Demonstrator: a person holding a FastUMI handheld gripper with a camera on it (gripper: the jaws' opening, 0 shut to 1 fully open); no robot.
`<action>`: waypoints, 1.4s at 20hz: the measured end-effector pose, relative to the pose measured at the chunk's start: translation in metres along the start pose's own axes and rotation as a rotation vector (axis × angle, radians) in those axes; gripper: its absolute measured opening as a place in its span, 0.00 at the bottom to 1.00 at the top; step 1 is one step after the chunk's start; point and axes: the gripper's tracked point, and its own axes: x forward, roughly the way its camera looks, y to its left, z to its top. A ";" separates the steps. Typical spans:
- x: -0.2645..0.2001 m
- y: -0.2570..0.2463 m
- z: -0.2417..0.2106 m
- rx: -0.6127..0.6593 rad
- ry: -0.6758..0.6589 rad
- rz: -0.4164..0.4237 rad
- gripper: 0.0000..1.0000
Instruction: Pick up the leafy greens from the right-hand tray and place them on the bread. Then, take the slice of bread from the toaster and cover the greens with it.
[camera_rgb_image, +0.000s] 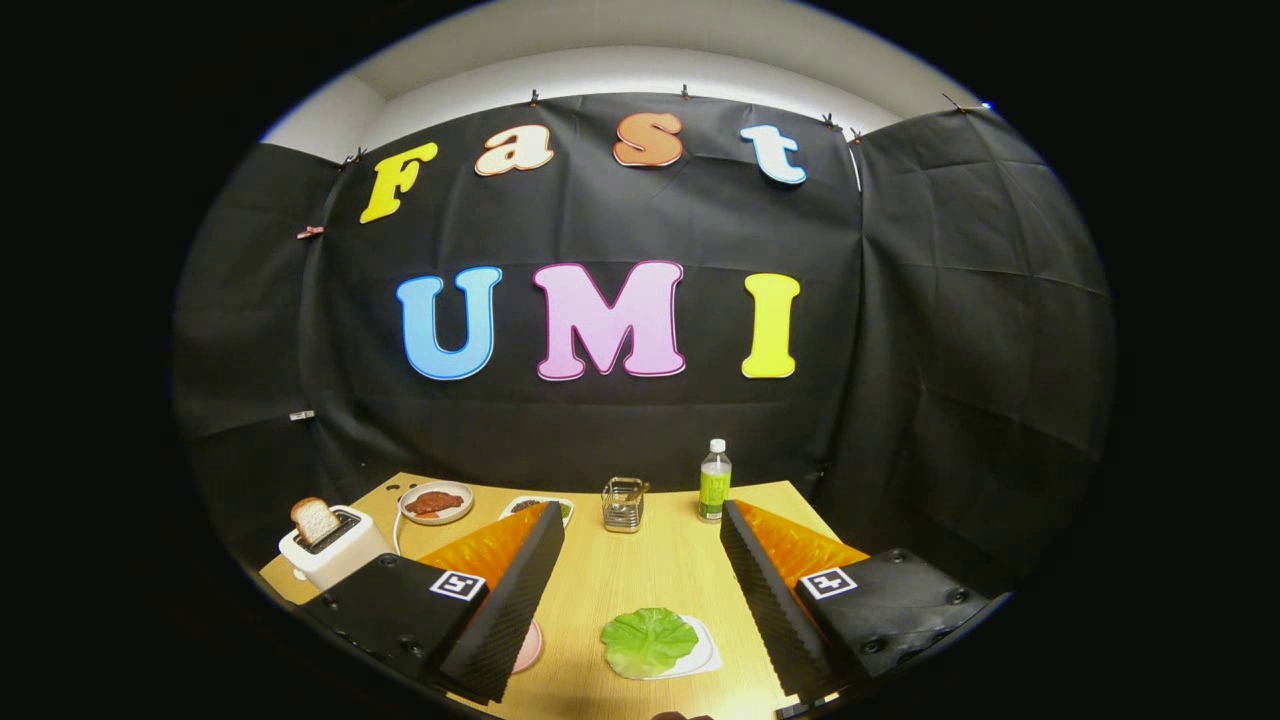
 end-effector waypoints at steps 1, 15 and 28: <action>0.003 0.000 -0.005 -0.003 0.013 0.007 0.98; 0.043 -0.005 -0.144 -0.033 0.302 0.181 0.98; 0.087 -0.019 -0.301 0.005 0.635 0.031 0.94</action>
